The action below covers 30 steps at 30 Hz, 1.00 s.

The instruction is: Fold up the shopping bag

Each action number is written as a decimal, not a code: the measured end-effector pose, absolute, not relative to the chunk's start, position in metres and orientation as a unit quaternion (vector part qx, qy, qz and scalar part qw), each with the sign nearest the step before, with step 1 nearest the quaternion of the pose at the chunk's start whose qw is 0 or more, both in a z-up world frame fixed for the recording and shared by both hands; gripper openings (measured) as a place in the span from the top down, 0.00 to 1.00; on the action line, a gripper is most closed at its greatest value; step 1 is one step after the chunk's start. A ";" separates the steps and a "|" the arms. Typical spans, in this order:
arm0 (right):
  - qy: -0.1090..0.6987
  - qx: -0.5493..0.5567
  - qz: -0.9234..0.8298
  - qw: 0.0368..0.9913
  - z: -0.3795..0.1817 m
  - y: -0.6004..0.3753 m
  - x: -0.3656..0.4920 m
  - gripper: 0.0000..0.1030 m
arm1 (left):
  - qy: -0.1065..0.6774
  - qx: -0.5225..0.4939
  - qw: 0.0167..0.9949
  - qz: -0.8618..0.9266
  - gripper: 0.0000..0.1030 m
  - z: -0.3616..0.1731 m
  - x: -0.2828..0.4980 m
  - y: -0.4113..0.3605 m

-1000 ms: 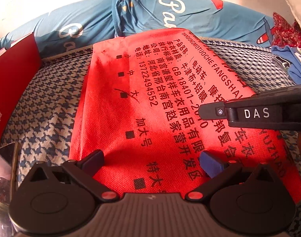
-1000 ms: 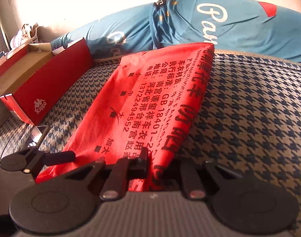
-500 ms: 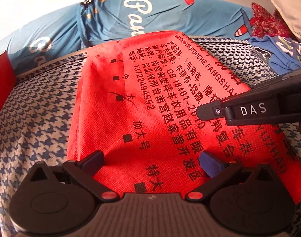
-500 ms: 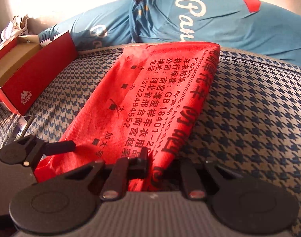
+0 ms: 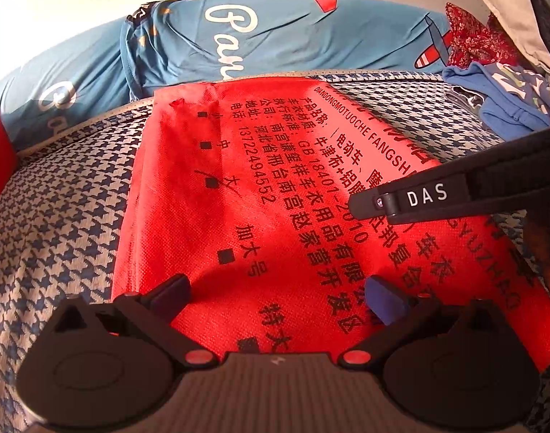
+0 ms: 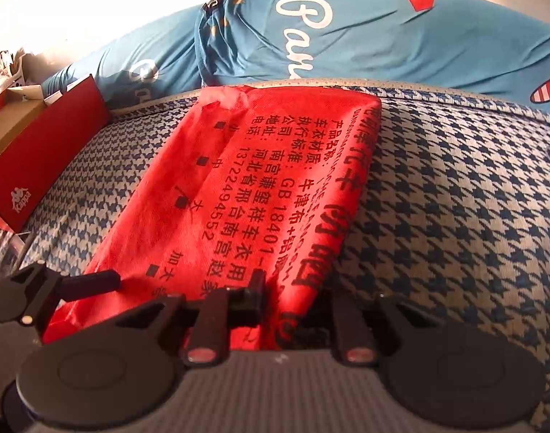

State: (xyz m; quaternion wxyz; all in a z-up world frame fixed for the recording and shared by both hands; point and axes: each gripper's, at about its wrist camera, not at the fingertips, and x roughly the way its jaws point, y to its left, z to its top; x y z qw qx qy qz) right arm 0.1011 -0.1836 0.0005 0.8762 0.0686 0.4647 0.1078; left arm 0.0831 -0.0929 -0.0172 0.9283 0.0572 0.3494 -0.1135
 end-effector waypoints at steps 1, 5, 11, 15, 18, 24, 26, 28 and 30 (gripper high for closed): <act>0.464 0.068 0.106 0.877 0.000 -0.183 0.101 0.83 | 0.350 0.057 0.928 -0.113 0.00 -0.017 0.083 -0.093; 0.463 0.080 0.092 0.878 -0.004 -0.186 0.103 0.74 | 0.348 0.056 0.929 -0.114 0.00 -0.018 0.083 -0.093; 0.455 0.090 0.067 0.884 -0.003 -0.190 0.106 0.60 | 0.345 0.050 0.930 -0.118 0.00 -0.018 0.082 -0.090; 0.406 0.090 0.033 0.909 0.012 -0.200 0.106 0.40 | 0.344 0.049 0.930 -0.121 0.00 -0.018 0.081 -0.089; 0.355 0.088 0.041 0.930 0.024 -0.200 0.101 0.32 | 0.344 0.049 0.930 -0.124 0.00 -0.019 0.081 -0.089; 0.367 0.088 0.119 0.918 0.023 -0.181 0.102 0.32 | 0.344 0.048 0.929 -0.126 0.00 -0.019 0.080 -0.088; 0.373 0.086 0.132 0.914 0.020 -0.174 0.102 0.32 | 0.344 0.048 0.929 -0.127 0.00 -0.018 0.080 -0.088; 0.384 0.087 0.139 0.909 0.016 -0.168 0.103 0.30 | 0.344 0.048 0.929 -0.128 0.00 -0.018 0.080 -0.087; 0.413 0.082 0.129 0.898 0.007 -0.162 0.107 0.29 | 0.346 0.049 0.928 -0.129 0.00 -0.017 0.080 -0.087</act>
